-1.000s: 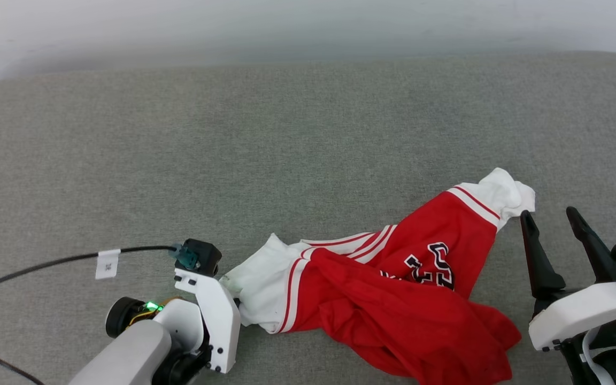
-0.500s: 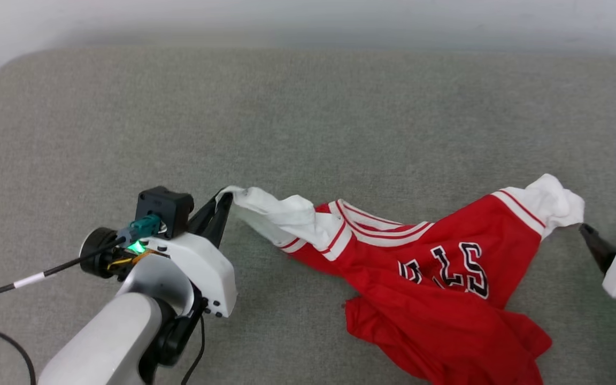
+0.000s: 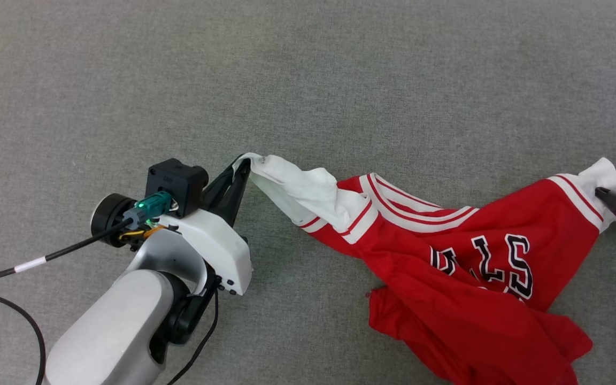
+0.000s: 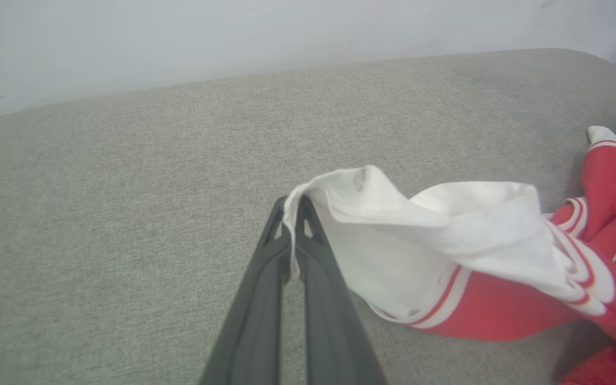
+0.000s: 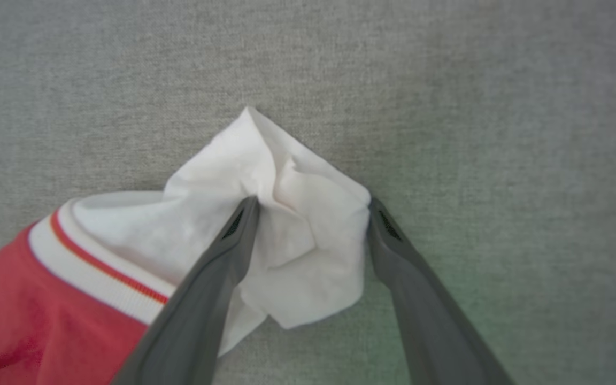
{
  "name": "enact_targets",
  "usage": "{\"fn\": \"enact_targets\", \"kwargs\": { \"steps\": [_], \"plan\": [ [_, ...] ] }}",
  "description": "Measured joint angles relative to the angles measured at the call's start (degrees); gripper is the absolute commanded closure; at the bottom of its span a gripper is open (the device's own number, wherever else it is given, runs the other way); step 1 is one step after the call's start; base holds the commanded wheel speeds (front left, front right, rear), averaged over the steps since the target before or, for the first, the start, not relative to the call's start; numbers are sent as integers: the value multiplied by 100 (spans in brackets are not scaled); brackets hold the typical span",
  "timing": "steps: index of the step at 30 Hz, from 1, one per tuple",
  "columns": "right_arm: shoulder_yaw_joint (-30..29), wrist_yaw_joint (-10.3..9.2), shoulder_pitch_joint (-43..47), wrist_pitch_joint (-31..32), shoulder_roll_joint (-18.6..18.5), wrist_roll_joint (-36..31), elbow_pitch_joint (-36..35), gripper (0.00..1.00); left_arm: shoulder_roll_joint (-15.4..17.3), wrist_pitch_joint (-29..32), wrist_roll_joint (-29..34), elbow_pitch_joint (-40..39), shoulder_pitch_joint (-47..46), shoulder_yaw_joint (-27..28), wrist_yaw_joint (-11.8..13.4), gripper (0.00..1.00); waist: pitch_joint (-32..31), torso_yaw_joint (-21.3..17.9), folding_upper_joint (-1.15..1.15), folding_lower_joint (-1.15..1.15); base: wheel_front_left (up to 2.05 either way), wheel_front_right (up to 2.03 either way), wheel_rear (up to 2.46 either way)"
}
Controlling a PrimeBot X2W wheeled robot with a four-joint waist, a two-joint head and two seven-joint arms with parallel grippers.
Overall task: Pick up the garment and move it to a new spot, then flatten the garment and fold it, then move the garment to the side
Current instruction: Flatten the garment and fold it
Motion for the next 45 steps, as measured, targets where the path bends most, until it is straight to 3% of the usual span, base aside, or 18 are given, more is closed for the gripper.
{"fn": "enact_targets", "kwargs": {
  "steps": [3, 4, 5, 6, 11, 21, 31, 40, 45],
  "plan": [
    [-24, 1, -92, 221, 0, 34, 105, 0, -21, -25, -37, 66, -8, 3, -36, 100, 9, 9, 0, 0, 0, 0, 0],
    [-12, 0, -104, 276, 0, 41, 115, 52, -25, -35, -51, 87, -9, 5, -38, 100, 0, 6, 0, 0, 0, 0, 0],
    [-12, 0, -115, 322, 8, 66, 119, 91, -25, -46, -56, 114, -10, 10, -40, 100, -12, 0, 0, 0, 0, 0, 0],
    [0, -1, -118, 343, 18, 74, 123, 100, -26, -48, -68, 147, -10, 21, -40, 100, -29, -11, 0, 0, 0, 0, 0],
    [224, -1, -115, 300, 23, 55, 79, 100, -21, -102, -169, 288, -8, 100, -45, 100, -142, -74, 0, 0, 0, 0, 0],
    [722, 0, -524, -620, -199, -200, -271, 100, 196, -259, -576, 773, -243, 779, 12, 100, -838, -366, 0, 0, 0, 0, 0],
    [1015, 2, -1239, -1262, -294, -346, 154, 100, -47, -320, -985, 1967, -1350, 1215, -202, 100, -1439, -537, 0, 0, 0, 0, 0],
    [1218, 2, -2703, -2033, -312, -717, 578, 100, -255, -561, -813, 3214, -3011, 1238, -589, 100, -1101, -625, 0, 0, 0, 0, 0],
    [1311, 2, -3728, -2482, -200, -968, 737, 100, -185, -714, -543, 3652, -4006, 1237, -653, 100, -656, -703, 0, 0, 0, 0, 0]
  ]
}}
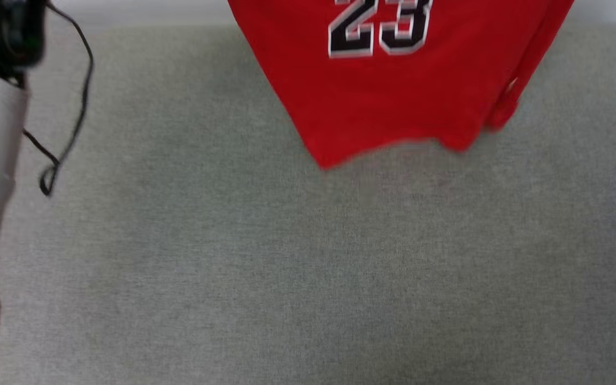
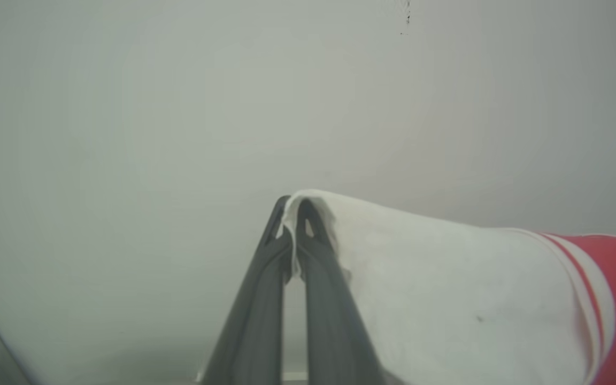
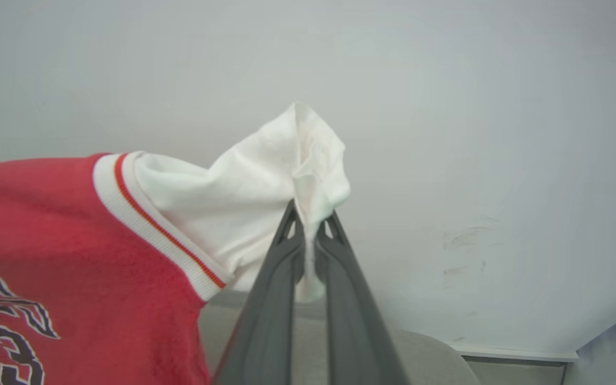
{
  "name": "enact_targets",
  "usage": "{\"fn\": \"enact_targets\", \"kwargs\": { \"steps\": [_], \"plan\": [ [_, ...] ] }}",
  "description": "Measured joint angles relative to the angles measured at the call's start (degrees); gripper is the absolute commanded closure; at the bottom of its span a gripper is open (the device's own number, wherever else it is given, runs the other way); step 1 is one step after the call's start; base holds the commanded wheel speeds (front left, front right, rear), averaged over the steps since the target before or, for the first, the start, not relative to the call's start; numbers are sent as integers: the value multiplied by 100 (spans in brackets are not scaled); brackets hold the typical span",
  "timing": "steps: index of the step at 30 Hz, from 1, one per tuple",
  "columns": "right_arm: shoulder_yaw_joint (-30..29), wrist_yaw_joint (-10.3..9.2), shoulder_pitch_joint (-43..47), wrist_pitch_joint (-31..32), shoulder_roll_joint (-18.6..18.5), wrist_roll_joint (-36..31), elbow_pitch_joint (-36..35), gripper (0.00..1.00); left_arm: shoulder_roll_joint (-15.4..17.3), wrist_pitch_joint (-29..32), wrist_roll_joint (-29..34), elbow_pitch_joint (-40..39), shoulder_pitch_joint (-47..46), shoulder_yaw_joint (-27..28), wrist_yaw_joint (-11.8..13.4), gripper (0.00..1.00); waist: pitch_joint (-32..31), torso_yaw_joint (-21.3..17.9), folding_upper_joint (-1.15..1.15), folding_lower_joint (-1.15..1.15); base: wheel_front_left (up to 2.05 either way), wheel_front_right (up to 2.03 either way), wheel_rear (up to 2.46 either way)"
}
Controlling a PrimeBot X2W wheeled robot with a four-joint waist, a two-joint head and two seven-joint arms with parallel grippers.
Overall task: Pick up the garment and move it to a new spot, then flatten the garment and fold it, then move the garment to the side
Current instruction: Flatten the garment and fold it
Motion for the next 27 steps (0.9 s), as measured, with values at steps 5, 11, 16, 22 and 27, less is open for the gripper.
{"fn": "enact_targets", "kwargs": {
  "steps": [5, 11, 16, 22, 27],
  "plan": [
    [56, 0, -878, -525, 91, -309, 220, 100, 56, -392, 176, 320, -932, 82, -121, 100, 470, -85, 0, 1, 0, 0, 0],
    [175, 0, -1779, -1138, 194, -516, 489, 100, 108, -801, 291, 505, -1801, 181, -224, 100, 964, -189, 0, 1, 0, 0, 0],
    [419, 0, -2179, -1417, 302, -501, 751, 100, 76, -933, 293, 624, -2147, 197, -305, 100, 1337, -231, 0, 1, 0, 0, 0],
    [700, 0, -2238, -1640, 419, -314, 1183, 100, -43, -1023, 225, 903, -2112, 159, -415, 100, 1753, -222, 0, 1, 0, 0, 0],
    [957, 0, -2213, -1781, 470, -125, 1592, 100, -219, -1082, 119, 1273, -1897, 109, -599, 100, 1969, -165, 0, 1, 0, 0, 0]
  ]
}}
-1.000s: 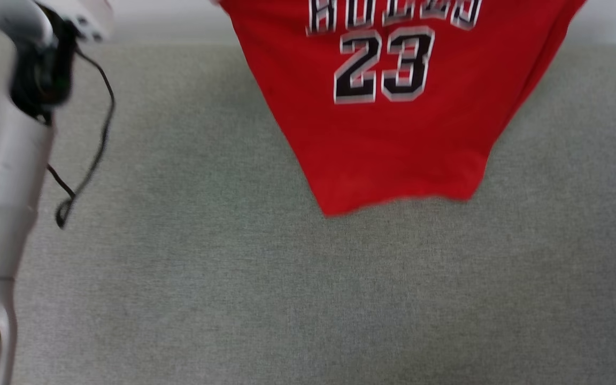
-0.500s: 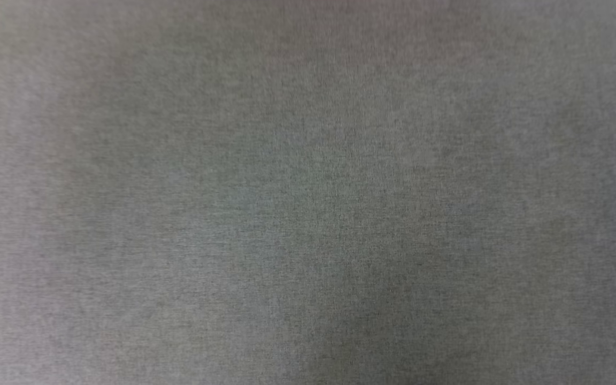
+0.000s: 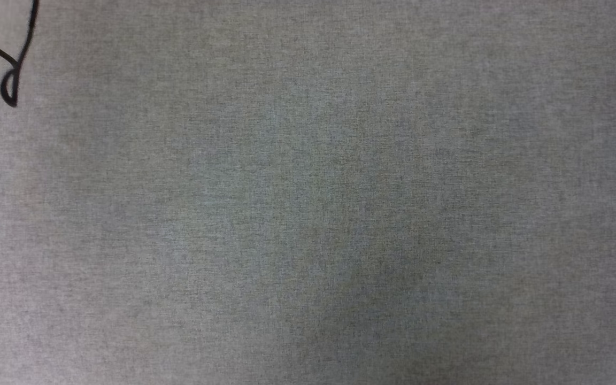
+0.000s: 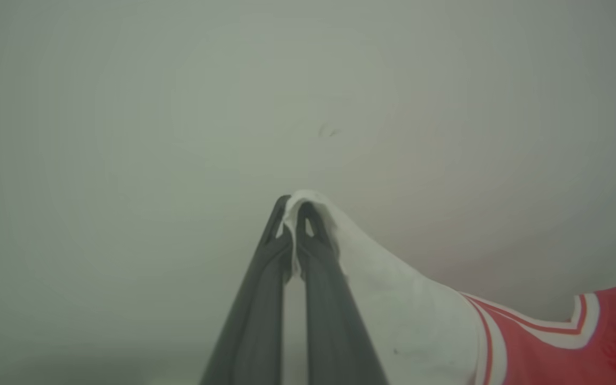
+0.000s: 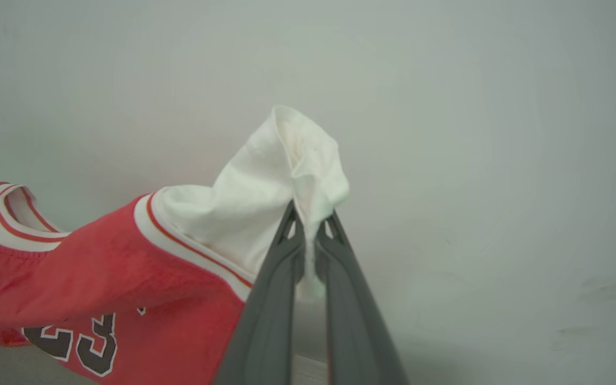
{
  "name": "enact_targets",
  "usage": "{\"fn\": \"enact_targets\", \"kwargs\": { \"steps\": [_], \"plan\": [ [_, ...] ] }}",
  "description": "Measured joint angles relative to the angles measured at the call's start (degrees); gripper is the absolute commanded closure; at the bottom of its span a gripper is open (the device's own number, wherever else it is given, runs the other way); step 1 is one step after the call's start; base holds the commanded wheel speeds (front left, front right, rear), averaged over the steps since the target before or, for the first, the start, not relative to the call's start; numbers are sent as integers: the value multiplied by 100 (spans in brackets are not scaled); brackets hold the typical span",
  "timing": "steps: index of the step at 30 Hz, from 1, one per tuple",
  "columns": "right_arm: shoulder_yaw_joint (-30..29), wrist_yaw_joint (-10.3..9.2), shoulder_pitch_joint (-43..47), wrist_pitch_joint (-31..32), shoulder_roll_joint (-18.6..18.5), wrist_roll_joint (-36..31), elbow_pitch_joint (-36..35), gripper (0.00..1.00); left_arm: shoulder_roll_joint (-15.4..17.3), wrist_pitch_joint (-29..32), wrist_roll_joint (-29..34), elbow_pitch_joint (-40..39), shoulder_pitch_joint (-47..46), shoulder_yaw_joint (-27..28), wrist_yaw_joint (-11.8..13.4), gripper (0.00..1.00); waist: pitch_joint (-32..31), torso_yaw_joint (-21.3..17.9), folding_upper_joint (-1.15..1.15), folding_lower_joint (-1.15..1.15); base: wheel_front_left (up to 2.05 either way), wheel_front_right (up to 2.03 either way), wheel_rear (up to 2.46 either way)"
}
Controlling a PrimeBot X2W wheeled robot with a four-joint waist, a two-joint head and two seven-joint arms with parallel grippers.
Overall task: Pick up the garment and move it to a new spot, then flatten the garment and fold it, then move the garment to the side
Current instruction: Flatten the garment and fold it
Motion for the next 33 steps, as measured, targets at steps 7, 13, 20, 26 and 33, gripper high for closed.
{"fn": "enact_targets", "kwargs": {
  "steps": [7, 13, 20, 26, 33],
  "plan": [
    [556, 0, 708, -212, -99, 743, 188, 100, -164, -246, -316, 383, 735, 69, -331, 100, -300, 39, 0, -1, 0, 0, 0],
    [1003, 0, 2019, -123, -401, 1445, -349, 100, -81, -345, -579, 137, 2081, 130, -461, 100, -928, 25, 0, -1, 0, 0, 0],
    [1166, 0, 4139, 155, -792, 2104, -1418, 100, 119, -389, -959, -790, 4347, 312, -242, 100, -1798, -5, 0, -2, 0, 0, 0],
    [934, -1, 6039, 521, -1034, 2332, -2323, 100, 256, -282, -1247, -2149, 6511, 403, 367, 100, -2415, -22, 0, -2, 0, 0, 0],
    [380, -1, 8110, 1082, -786, 2093, -3147, 100, 439, 55, -1547, -3535, 8505, 454, 1133, 100, -2889, -2, 0, -3, 0, 0, 0]
  ]
}}
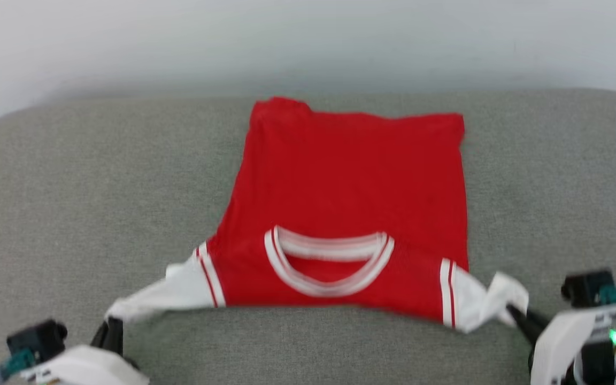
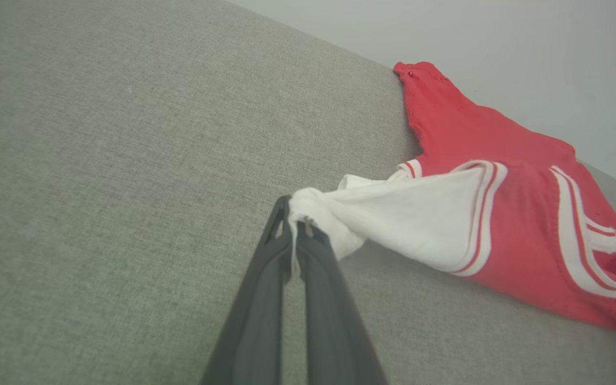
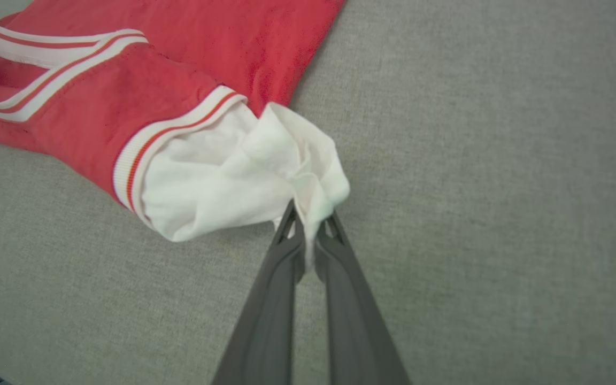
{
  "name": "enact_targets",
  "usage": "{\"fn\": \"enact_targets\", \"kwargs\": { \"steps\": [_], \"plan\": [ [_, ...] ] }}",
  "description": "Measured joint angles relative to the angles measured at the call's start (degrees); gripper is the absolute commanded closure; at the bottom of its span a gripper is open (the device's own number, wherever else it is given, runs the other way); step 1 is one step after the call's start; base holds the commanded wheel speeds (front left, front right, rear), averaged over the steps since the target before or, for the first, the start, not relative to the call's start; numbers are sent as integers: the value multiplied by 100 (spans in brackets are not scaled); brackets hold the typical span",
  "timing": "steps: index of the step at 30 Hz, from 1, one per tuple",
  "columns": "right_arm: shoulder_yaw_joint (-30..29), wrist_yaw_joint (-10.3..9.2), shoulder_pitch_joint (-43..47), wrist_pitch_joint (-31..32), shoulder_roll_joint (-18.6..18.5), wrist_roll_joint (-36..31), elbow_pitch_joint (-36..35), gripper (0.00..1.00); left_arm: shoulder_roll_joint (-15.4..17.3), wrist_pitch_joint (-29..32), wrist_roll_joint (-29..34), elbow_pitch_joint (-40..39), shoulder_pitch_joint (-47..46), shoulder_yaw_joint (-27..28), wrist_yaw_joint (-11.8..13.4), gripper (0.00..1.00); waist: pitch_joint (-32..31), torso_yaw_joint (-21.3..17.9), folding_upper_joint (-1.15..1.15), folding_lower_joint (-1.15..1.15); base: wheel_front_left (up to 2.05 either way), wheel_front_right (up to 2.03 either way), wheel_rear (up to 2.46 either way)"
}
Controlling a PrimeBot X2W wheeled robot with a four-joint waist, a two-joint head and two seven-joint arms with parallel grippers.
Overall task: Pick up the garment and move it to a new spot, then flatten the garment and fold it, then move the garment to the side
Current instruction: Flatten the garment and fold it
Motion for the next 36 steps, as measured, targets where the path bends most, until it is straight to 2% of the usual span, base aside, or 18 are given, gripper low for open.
{"fn": "enact_targets", "kwargs": {
  "steps": [3, 4, 5, 6, 7, 14, 17, 20, 26, 36],
  "plan": [
    [-244, 1, 793, 224, 213, -191, -275, 97, 49, 49, -44, -377, 665, 9, 315, 100, -161, 18, 0, 0, 0, 0, 0],
    [-331, 1, 1026, 291, 286, -250, -343, 93, 56, 73, -68, -486, 840, 9, 394, 100, -205, 25, 0, 0, 0, 0, 0],
    [-396, 1, 1246, 345, 333, -394, -436, 80, 59, 78, -71, -604, 990, -2, 460, 100, -247, 33, 0, 0, 0, 0, 0],
    [-479, 0, 1430, 424, 394, -471, -512, 51, 65, 83, -66, -688, 1100, -23, 530, 100, -284, 44, 0, 0, 0, 0, 0],
    [-547, 0, 1589, 482, 470, -531, -594, 0, 75, 83, -47, -772, 1196, -46, 591, 100, -313, 61, 0, 0, 0, 0, 0],
    [-1078, 0, 1968, 561, 825, -815, -1384, 0, 111, 26, 219, -1255, 1328, -158, 857, 100, -396, 148, 0, 0, 0, 0, 0],
    [-1464, 0, 1830, 516, 943, -826, -1618, 0, 130, 24, 356, -1463, 1251, -216, 947, 100, -398, 191, 0, 0, 0, 0, 0],
    [-1866, -1, 1319, 486, 961, -858, -1605, 0, 163, 24, 476, -1705, 1147, -255, 1026, 100, -334, 227, 0, 1, 0, 0, 0],
    [-2349, -2, -202, 749, 1014, -896, -732, 0, 223, 82, 823, -2181, 699, -455, 1073, 100, 38, 370, 0, 2, 0, 0, 0],
    [-2415, -1, -2682, 2033, 580, -1236, 1006, 0, 114, 159, 1418, -2399, -410, -966, 760, 100, 1072, 878, 0, 4, 0, 0, 0]
  ]
}}
